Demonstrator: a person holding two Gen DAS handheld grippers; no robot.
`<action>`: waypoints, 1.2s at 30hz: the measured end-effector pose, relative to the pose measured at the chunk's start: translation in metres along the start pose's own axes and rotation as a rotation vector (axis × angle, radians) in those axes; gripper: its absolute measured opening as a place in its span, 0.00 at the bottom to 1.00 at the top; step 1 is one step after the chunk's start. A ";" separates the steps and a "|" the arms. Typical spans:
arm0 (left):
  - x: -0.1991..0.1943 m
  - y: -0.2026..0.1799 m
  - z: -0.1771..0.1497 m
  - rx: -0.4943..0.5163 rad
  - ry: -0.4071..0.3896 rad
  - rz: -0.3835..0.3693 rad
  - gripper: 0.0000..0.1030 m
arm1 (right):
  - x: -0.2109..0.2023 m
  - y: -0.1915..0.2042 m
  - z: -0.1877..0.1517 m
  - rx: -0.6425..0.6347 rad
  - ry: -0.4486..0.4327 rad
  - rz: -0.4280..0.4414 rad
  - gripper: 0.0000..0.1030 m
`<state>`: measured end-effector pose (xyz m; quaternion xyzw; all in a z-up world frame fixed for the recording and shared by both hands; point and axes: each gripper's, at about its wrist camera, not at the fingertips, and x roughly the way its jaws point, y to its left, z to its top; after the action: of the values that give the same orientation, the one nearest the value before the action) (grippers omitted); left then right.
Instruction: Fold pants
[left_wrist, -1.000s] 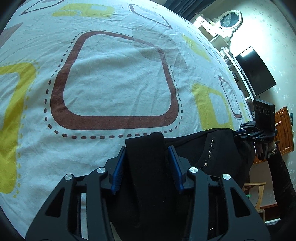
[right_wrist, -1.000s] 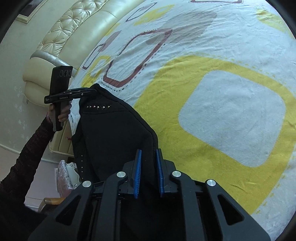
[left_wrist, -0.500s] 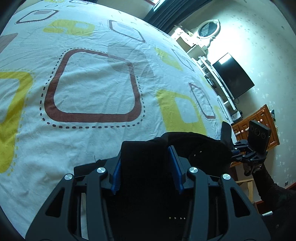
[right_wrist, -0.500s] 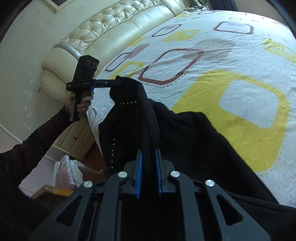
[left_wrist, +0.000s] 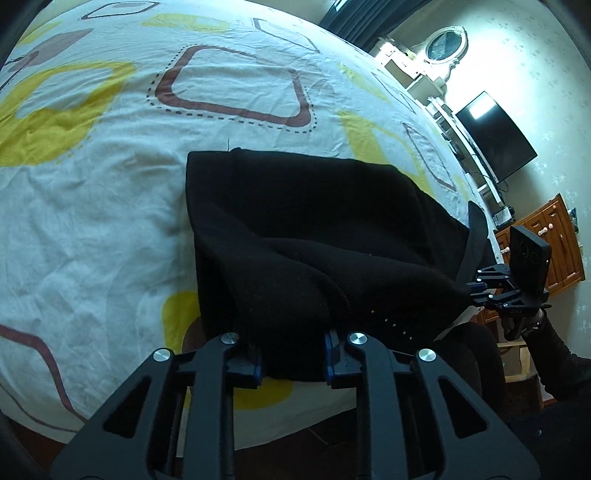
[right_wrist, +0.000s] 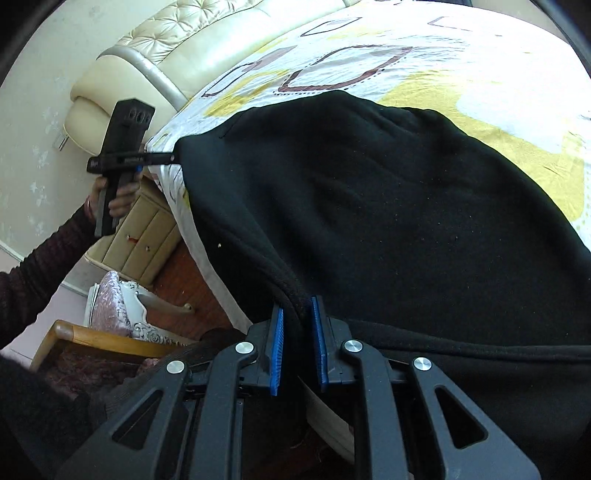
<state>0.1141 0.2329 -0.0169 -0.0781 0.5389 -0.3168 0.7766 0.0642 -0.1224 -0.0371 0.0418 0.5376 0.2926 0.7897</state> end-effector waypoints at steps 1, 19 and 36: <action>-0.002 0.000 -0.005 0.000 -0.009 0.007 0.18 | 0.001 -0.001 -0.001 0.010 0.001 0.001 0.17; -0.055 0.060 -0.031 -0.429 -0.175 0.049 0.52 | -0.051 -0.020 -0.042 0.348 -0.214 0.180 0.64; -0.020 -0.059 -0.057 -0.399 -0.181 0.037 0.52 | -0.034 -0.086 -0.074 0.945 -0.371 0.255 0.63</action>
<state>0.0353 0.2100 0.0031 -0.2484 0.5205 -0.1810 0.7966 0.0269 -0.2293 -0.0733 0.5099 0.4525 0.0996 0.7248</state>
